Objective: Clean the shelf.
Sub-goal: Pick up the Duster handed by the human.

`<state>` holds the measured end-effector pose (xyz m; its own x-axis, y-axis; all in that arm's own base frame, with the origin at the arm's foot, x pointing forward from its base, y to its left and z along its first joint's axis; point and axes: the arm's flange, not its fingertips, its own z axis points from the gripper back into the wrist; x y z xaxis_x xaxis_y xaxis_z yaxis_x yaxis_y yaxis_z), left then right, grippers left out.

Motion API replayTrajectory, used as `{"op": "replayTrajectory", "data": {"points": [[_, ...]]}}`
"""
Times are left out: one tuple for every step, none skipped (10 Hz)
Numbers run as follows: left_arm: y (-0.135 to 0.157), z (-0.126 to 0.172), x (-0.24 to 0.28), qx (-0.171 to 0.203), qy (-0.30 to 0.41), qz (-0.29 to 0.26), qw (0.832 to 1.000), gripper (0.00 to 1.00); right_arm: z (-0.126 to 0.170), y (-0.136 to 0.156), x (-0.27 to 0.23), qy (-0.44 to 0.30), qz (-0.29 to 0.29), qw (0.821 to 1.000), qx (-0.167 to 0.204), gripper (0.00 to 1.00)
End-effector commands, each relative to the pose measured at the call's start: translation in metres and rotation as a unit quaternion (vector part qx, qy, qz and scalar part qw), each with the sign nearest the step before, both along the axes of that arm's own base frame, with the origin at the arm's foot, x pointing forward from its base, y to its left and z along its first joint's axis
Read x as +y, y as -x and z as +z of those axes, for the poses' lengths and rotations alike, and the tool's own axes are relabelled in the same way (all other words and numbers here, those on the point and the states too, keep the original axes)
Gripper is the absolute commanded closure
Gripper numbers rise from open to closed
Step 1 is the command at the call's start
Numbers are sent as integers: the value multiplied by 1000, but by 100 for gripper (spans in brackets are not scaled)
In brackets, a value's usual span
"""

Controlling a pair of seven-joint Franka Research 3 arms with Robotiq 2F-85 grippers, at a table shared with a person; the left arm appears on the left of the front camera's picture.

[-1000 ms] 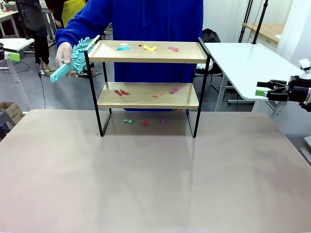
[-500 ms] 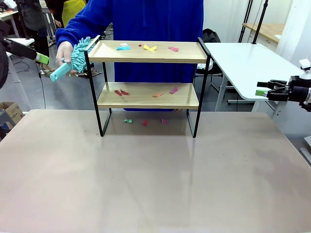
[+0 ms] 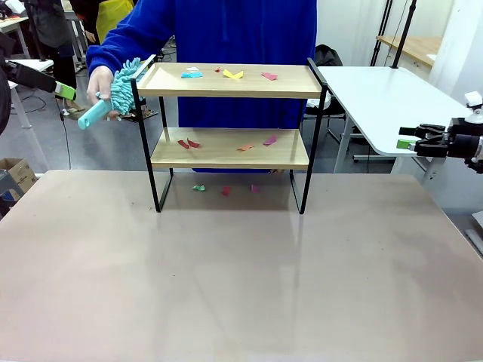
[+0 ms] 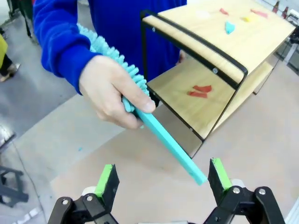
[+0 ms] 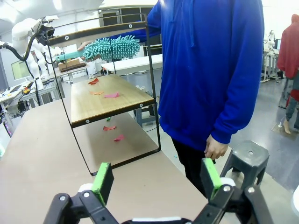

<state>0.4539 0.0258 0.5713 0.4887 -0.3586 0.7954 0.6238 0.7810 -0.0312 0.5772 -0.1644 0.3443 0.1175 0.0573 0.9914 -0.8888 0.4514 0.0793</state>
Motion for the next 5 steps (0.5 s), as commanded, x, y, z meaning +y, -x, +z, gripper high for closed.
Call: {"op": "replayTrajectory", "data": {"points": [[16,17,-25,41,-32,65,997,0,2,1,3,2,2,1000,-7,0],[20,23,-37,62,-53,102,992,0,2,1,3,2,2,1000,-7,0],[21,26,-51,77,-76,134,985,0,2,1,3,2,2,1000,-7,0],[18,25,-62,85,-78,142,983,0,2,1,3,2,2,1000,-7,0],[13,21,-73,91,-87,162,979,0,2,1,3,2,2,1000,-7,0]]}}
